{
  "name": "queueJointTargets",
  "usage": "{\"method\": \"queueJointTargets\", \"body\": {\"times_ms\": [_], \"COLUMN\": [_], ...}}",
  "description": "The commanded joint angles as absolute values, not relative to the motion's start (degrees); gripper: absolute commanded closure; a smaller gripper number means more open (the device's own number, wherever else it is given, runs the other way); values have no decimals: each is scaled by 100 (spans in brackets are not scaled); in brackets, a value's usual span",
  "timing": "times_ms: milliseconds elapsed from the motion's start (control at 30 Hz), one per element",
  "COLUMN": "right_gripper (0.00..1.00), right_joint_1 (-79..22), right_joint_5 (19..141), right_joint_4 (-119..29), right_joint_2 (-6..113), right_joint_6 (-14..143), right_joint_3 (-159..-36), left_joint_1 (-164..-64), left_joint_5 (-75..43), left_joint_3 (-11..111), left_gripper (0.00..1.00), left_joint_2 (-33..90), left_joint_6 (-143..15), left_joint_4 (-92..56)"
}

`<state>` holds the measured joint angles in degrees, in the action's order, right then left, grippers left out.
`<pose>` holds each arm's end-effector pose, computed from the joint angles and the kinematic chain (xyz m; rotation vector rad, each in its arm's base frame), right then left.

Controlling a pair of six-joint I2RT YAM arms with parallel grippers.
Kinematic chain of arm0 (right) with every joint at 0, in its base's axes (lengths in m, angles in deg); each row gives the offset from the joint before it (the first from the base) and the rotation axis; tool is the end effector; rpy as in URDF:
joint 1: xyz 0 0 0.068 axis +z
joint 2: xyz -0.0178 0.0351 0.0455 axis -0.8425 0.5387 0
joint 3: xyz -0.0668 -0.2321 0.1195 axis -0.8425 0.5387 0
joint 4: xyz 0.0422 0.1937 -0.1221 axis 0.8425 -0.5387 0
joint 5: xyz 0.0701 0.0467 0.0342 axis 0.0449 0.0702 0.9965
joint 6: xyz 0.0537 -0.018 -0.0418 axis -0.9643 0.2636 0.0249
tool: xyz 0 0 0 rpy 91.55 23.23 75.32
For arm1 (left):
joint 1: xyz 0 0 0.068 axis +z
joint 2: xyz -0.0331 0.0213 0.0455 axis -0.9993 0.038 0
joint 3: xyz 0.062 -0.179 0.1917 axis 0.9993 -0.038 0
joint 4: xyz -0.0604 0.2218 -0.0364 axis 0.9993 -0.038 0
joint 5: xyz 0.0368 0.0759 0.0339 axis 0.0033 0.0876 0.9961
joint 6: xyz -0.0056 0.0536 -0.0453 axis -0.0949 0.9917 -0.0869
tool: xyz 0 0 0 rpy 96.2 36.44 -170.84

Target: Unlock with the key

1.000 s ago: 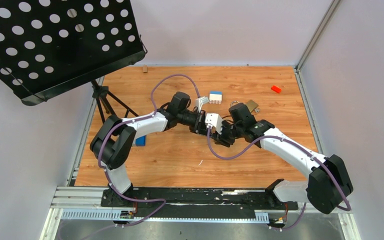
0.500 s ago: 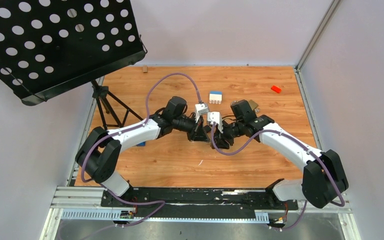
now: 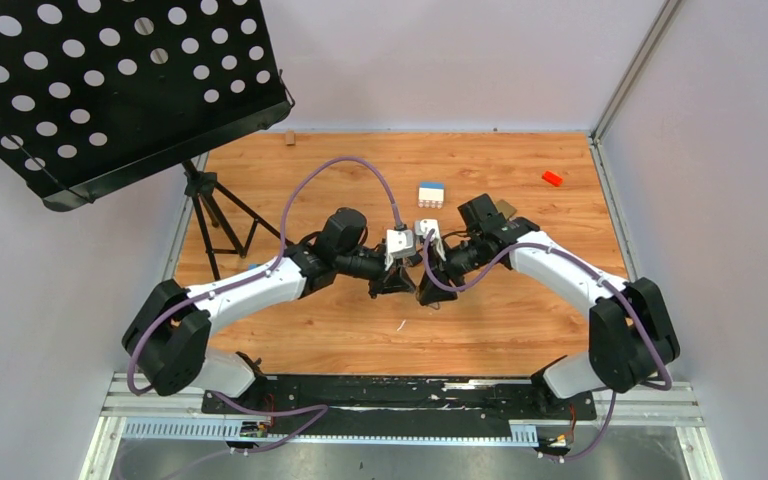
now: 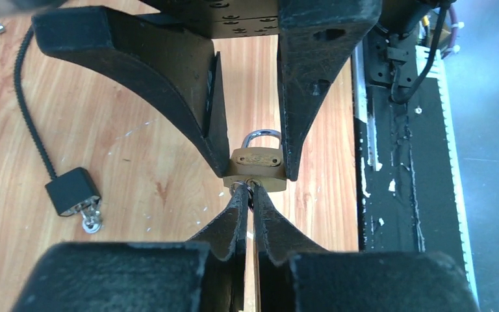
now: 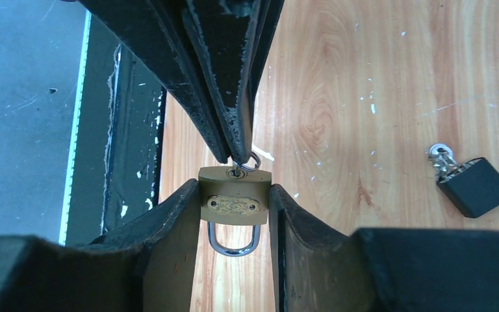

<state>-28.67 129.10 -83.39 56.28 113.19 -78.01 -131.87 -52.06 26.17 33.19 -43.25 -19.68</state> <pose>0.1970 0.1628 0.2309 -1.5866 1.7815 1.2081 0.1793 -0.2295 0.2472 1.3809 1.6696 -1.1739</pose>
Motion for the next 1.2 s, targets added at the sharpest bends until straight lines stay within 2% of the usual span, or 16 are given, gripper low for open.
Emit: {"method": "queueJointTargets", "body": {"times_ms": [0,233,333,600,900,1167], "right_gripper": [100,100,100,100,100,100], "right_joint_1": [-2847,-2607,-2480,-2193,-2167,-2117], "right_joint_5": [12383,11172,10823,10081,9934,9798], "right_joint_4": [-7553,-6777,-6653,-6409,-6337,-6315], "right_joint_2": [5289,4525,4415,4277,4259,4284], "right_joint_6": [11126,10942,10997,11075,11029,10983], "right_joint_3": [-7813,-7301,-7199,-7064,-7038,-7078], "left_joint_1": [-13263,-12721,-12538,-12400,-12403,-12520], "left_joint_5": [-5150,-5651,-5929,-5948,-6000,-6057], "left_joint_3": [2866,3261,3434,3967,3957,3931], "left_gripper": [84,39,29,31,33,44], "left_joint_2": [2982,3433,3785,4961,5310,5636], "left_joint_6": [-4323,-5679,-6450,-8070,-8795,-9106], "left_joint_4": [-1836,-1795,-1588,-1581,-1212,-1035]}}
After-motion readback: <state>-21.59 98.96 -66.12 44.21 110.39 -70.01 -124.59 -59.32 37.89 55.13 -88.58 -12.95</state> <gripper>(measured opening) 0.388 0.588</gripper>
